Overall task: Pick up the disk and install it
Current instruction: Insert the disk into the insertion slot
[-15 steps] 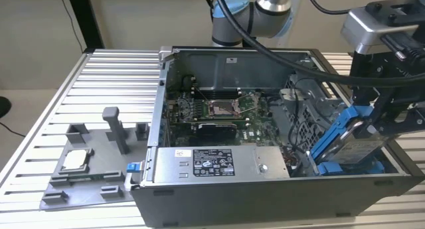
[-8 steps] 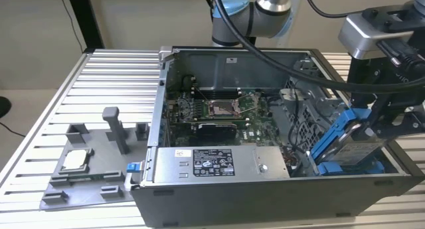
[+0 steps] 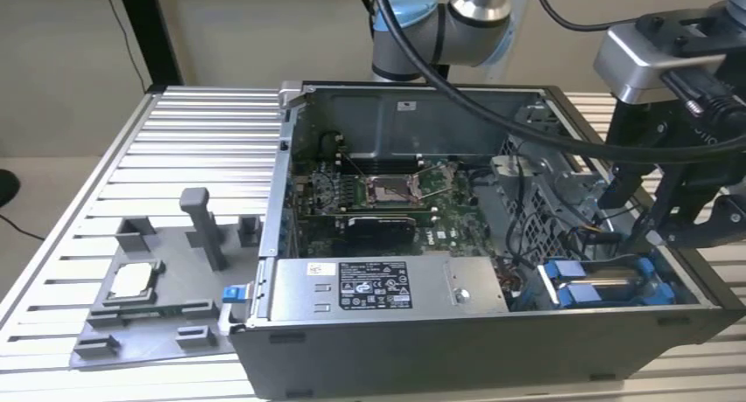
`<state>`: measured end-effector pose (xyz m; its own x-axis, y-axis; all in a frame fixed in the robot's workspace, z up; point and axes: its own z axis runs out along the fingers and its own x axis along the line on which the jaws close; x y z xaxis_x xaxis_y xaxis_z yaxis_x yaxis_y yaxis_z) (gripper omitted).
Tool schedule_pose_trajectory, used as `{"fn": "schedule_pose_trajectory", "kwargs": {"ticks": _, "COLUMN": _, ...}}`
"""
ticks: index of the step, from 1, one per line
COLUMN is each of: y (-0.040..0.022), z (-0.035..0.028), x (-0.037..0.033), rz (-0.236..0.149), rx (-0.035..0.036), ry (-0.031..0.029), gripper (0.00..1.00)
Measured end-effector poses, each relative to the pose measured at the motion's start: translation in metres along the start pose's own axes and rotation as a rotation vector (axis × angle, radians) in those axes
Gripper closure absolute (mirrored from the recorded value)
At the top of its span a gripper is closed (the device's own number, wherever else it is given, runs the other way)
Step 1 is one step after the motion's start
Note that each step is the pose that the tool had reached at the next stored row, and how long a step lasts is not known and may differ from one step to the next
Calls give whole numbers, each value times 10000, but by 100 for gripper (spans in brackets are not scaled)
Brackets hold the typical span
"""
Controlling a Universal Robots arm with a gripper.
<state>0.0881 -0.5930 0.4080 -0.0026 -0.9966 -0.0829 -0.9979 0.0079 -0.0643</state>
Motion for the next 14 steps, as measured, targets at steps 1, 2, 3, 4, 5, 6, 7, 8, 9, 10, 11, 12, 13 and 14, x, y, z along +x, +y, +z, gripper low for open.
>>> {"fn": "schedule_pose_trajectory", "kwargs": {"ticks": 1, "y": 0, "z": 0, "x": 0, "rz": 0, "rx": 0, "ry": 1, "gripper": 0}}
{"fn": "schedule_pose_trajectory", "kwargs": {"ticks": 2, "y": 0, "z": 0, "x": 0, "rz": -1, "rx": 0, "ry": 1, "gripper": 0}}
{"fn": "schedule_pose_trajectory", "kwargs": {"ticks": 3, "y": 0, "z": 1, "x": -1, "rz": 0, "rx": 1, "ry": -1, "gripper": 0}}
{"fn": "schedule_pose_trajectory", "kwargs": {"ticks": 4, "y": 0, "z": 4, "x": -3, "rz": 0, "rx": 1, "ry": -6, "gripper": 0}}
{"fn": "schedule_pose_trajectory", "kwargs": {"ticks": 5, "y": 0, "z": 6, "x": -5, "rz": -1, "rx": 7, "ry": -10, "gripper": 0}}
{"fn": "schedule_pose_trajectory", "kwargs": {"ticks": 6, "y": 0, "z": 7, "x": -7, "rz": -1, "rx": 14, "ry": -17, "gripper": 0}}
{"fn": "schedule_pose_trajectory", "kwargs": {"ticks": 7, "y": 0, "z": 8, "x": -7, "rz": -1, "rx": 17, "ry": -19, "gripper": 0}}
{"fn": "schedule_pose_trajectory", "kwargs": {"ticks": 8, "y": 0, "z": 7, "x": -8, "rz": -1, "rx": 17, "ry": -18, "gripper": 0}}
{"fn": "schedule_pose_trajectory", "kwargs": {"ticks": 9, "y": 0, "z": 7, "x": -8, "rz": -1, "rx": 18, "ry": -18, "gripper": 0}}
{"fn": "schedule_pose_trajectory", "kwargs": {"ticks": 10, "y": 0, "z": 8, "x": -9, "rz": -1, "rx": 18, "ry": -19, "gripper": 0}}
{"fn": "schedule_pose_trajectory", "kwargs": {"ticks": 11, "y": 0, "z": 8, "x": -9, "rz": -1, "rx": 18, "ry": -19, "gripper": 0}}
{"fn": "schedule_pose_trajectory", "kwargs": {"ticks": 12, "y": 0, "z": 8, "x": -9, "rz": -1, "rx": 18, "ry": -20, "gripper": 0}}
{"fn": "schedule_pose_trajectory", "kwargs": {"ticks": 13, "y": 0, "z": 8, "x": -10, "rz": -1, "rx": 18, "ry": -19, "gripper": 0}}
{"fn": "schedule_pose_trajectory", "kwargs": {"ticks": 14, "y": 0, "z": 8, "x": -10, "rz": -1, "rx": 18, "ry": -19, "gripper": 0}}
